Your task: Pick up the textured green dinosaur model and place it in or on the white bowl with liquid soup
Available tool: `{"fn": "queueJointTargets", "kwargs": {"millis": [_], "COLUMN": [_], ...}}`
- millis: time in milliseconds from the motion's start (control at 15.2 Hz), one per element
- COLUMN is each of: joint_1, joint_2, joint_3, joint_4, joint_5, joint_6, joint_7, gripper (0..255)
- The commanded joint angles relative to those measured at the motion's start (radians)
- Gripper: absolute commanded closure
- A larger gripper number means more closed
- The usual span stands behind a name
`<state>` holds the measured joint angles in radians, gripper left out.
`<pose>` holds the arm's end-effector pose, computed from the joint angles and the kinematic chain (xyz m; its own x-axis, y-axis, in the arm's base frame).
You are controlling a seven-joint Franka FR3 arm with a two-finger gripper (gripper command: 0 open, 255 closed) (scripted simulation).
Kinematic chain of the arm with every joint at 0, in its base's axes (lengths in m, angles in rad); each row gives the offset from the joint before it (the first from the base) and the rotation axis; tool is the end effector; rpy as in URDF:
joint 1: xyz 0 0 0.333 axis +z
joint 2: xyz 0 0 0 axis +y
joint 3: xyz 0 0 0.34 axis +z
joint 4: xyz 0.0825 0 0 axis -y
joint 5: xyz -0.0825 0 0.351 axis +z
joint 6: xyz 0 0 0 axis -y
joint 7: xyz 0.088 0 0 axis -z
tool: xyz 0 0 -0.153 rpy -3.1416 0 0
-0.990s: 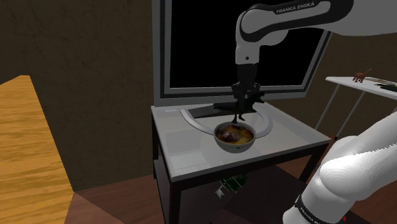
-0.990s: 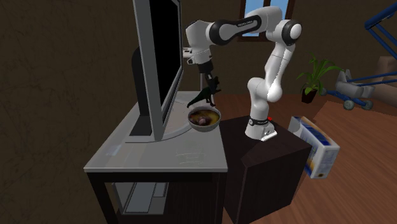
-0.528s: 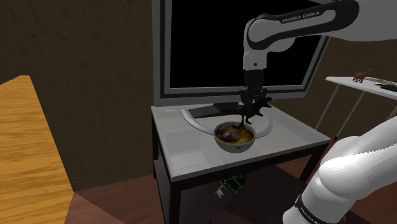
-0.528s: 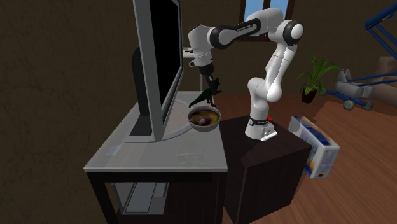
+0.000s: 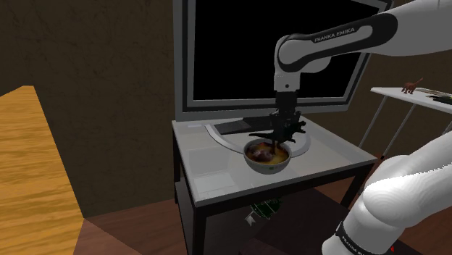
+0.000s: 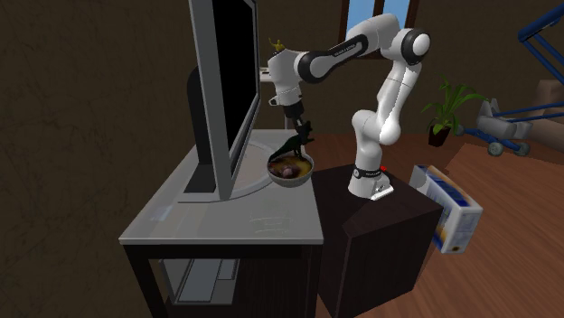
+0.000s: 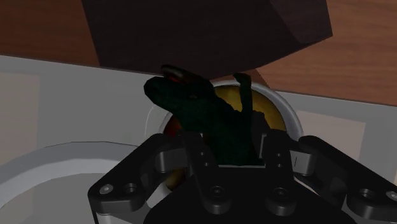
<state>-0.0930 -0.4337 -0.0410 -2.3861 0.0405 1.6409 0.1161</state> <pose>0.3232 -0.0384 0.4495 0.9209 -0.2348 -0.3111 -0.2530 -0.9673 -0.0189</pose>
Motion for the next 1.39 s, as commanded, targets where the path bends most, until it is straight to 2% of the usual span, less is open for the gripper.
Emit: {"fn": "queueJointTargets", "kwargs": {"millis": [0, 528, 594, 924, 1188, 1320], "joint_1": [0.0, 0.0, 0.0, 0.0, -0.001, -0.001], "joint_2": [0.007, 0.01, 0.011, 0.01, 0.035, 0.035], "joint_3": [-0.001, -0.001, -0.001, -0.001, -0.005, -0.005], "joint_4": [-0.022, -0.031, -0.03, -0.031, 0.114, 0.114], "joint_5": [0.0, 0.0, 0.0, 0.0, -0.003, -0.003], "joint_6": [0.03, 0.041, 0.041, 0.041, -0.078, -0.078], "joint_7": [-0.002, -0.003, -0.003, -0.003, -0.003, -0.003], "gripper": [255, 255, 0, 0, 0, 0]}}
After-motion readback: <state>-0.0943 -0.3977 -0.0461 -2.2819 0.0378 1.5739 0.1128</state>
